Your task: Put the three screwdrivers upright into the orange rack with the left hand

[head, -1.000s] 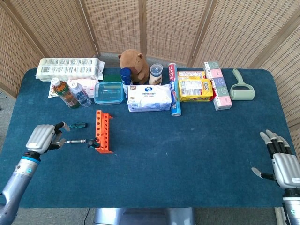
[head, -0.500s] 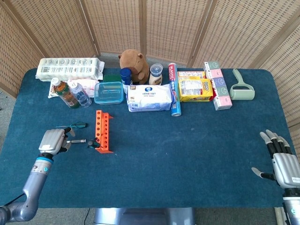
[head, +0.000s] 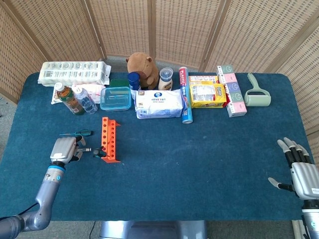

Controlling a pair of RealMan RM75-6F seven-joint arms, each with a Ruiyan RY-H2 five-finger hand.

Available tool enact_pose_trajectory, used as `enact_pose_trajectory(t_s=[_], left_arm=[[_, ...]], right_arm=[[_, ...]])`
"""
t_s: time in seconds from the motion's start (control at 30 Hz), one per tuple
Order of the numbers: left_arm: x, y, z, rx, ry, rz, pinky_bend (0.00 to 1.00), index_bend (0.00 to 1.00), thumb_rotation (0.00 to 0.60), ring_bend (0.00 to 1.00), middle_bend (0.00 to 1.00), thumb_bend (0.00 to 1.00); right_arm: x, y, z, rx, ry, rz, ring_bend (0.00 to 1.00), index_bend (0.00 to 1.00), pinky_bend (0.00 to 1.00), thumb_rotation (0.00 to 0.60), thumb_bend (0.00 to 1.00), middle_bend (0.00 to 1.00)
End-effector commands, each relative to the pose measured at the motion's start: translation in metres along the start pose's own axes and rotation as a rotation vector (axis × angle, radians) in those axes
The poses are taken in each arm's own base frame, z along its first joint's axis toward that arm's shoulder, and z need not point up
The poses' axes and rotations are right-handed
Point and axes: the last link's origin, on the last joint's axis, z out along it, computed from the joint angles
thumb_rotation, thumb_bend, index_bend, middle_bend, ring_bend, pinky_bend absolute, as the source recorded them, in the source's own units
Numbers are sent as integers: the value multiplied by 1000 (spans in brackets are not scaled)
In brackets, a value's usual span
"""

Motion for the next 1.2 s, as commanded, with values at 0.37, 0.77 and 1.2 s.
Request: enact_pose_trajectory(t_s=[0.37, 0.77, 1.2], left_arm=[[-10, 1, 4, 21, 0, 9, 984, 459, 600, 1000, 861, 325], [-21, 5, 9, 48, 12, 25, 984, 472, 600, 1000, 861, 334], [-29, 10, 9, 64, 23, 26, 985, 597, 600, 1000, 873, 366]], right_arm=[[1, 1, 0, 2, -2, 13, 3, 0, 19, 600, 16, 29], [3, 2, 0, 12, -5, 44, 3, 0, 19, 600, 16, 29], [5, 3, -1, 15, 3, 59, 3, 0, 18, 600, 16, 29]])
